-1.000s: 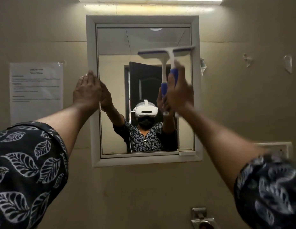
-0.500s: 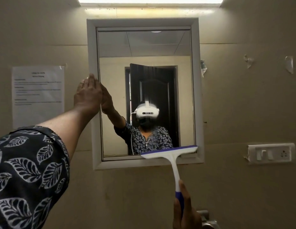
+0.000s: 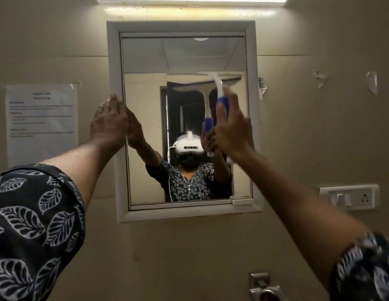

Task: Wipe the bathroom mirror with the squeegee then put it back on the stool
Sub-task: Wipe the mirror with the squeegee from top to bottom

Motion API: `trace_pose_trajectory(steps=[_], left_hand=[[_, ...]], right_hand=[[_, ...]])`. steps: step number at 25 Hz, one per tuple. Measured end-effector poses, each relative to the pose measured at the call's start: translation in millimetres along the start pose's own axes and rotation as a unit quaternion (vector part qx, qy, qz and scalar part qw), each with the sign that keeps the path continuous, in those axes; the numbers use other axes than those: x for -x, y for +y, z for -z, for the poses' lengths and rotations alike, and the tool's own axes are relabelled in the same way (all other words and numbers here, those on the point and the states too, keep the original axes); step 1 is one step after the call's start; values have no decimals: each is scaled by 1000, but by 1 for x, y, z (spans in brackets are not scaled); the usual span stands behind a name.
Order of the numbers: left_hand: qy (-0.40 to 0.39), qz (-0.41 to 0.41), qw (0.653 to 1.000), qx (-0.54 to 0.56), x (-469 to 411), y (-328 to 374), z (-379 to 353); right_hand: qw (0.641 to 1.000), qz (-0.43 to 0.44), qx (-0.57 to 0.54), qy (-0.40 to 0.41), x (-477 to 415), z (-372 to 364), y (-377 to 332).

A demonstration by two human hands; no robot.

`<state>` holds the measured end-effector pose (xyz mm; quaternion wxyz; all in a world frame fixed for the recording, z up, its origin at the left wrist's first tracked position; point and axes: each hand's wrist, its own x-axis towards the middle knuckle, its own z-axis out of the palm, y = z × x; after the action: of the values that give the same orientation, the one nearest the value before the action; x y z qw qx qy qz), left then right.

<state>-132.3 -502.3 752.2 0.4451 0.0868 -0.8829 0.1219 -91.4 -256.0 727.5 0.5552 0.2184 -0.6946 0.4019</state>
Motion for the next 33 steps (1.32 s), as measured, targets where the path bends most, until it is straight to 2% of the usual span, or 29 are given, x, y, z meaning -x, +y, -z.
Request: trace_pose_trajectory(steps=[5, 14, 19, 21, 26, 29, 33], left_hand=[[3, 1, 1000, -5, -1, 0, 0], [0, -2, 1000, -10, 1, 0, -1], [-15, -5, 1000, -3, 4, -3, 2], [-15, -8, 1000, -4, 4, -2, 3], [-23, -10, 1000, -10, 3, -3, 3], [-23, -11, 1000, -10, 4, -4, 3], [-21, -11, 1000, -9, 4, -3, 3]], right_hand=[[998, 16, 58, 23, -73, -2, -15], [999, -49, -3, -22, -100, 3, -33], [998, -38, -48, -4, -6, -6, 2], [995, -64, -73, -20, 59, -12, 22], [989, -137, -55, -13, 205, -28, 49], [981, -185, -48, -28, 241, -26, 50], [981, -185, -27, -43, 238, -15, 43]])
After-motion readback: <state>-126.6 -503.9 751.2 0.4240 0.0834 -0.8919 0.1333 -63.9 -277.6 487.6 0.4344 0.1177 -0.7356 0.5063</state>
